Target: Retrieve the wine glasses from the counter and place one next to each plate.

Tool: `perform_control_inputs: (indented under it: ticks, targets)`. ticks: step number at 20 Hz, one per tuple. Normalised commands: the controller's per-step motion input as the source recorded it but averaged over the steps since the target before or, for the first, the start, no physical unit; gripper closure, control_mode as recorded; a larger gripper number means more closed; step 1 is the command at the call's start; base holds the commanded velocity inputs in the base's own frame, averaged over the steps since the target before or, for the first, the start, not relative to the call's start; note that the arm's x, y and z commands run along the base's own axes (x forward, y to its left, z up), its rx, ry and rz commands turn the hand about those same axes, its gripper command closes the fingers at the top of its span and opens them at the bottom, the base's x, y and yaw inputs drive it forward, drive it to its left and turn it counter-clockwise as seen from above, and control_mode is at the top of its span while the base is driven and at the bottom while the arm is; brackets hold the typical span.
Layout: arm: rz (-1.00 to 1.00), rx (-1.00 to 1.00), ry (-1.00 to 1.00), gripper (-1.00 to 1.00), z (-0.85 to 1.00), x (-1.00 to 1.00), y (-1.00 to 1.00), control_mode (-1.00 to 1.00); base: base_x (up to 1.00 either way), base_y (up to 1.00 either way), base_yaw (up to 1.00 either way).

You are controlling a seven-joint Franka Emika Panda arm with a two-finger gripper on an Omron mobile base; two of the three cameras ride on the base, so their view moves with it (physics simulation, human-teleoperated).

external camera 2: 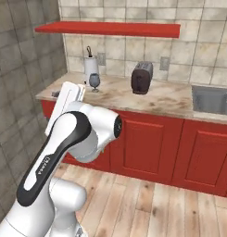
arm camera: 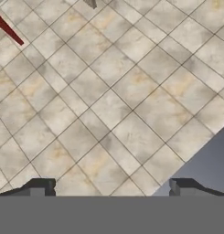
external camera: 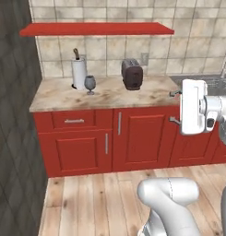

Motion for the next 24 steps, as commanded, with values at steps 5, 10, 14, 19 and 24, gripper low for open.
perform_control_inputs:
  ticks: [5, 10, 14, 19, 24]
  targets:
    - [0.0, 0.0, 0.0, -1.0, 0.0, 0.0, 0.0, 1.0, 1.0, 0.58, -0.54]
    - [0.0, 0.0, 0.0, -1.0, 0.0, 0.0, 0.0, 1.0, 1.0, 0.61, -0.34]
    - [0.0, 0.0, 0.0, -1.0, 0.0, 0.0, 0.0, 1.0, 0.89, 0.84, -0.11]
    - [0.0, 0.0, 0.0, -1.0, 0.0, 0.0, 0.0, 1.0, 0.53, 0.5, 0.24]
    - [0.0, 0.0, 0.0, -1.0, 0.0, 0.0, 0.0, 1.0, 0.94, 0.01, 0.44]
